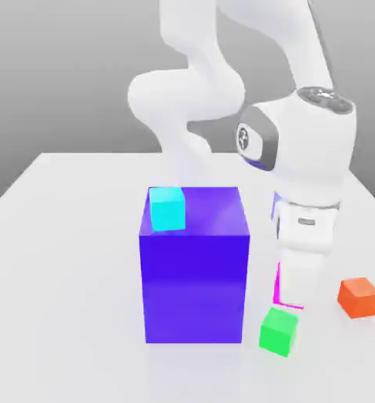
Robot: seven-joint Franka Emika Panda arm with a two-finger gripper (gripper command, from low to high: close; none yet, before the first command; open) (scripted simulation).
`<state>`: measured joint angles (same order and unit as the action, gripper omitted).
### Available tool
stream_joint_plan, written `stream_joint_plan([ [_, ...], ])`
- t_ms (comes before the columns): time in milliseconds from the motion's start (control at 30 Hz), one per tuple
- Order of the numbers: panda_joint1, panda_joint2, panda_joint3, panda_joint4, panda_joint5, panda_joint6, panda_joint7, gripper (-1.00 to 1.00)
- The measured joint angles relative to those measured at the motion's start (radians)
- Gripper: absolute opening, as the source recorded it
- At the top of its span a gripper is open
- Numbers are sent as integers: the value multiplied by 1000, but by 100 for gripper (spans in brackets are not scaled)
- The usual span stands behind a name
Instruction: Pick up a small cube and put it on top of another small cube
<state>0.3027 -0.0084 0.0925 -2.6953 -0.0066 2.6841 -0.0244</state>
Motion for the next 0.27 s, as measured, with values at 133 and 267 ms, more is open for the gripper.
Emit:
stream_joint_plan([
  [133,1,123,-10,-1,-22,125,36,-100],
  [267,3,155,-14,0,-32,155,44,100],
])
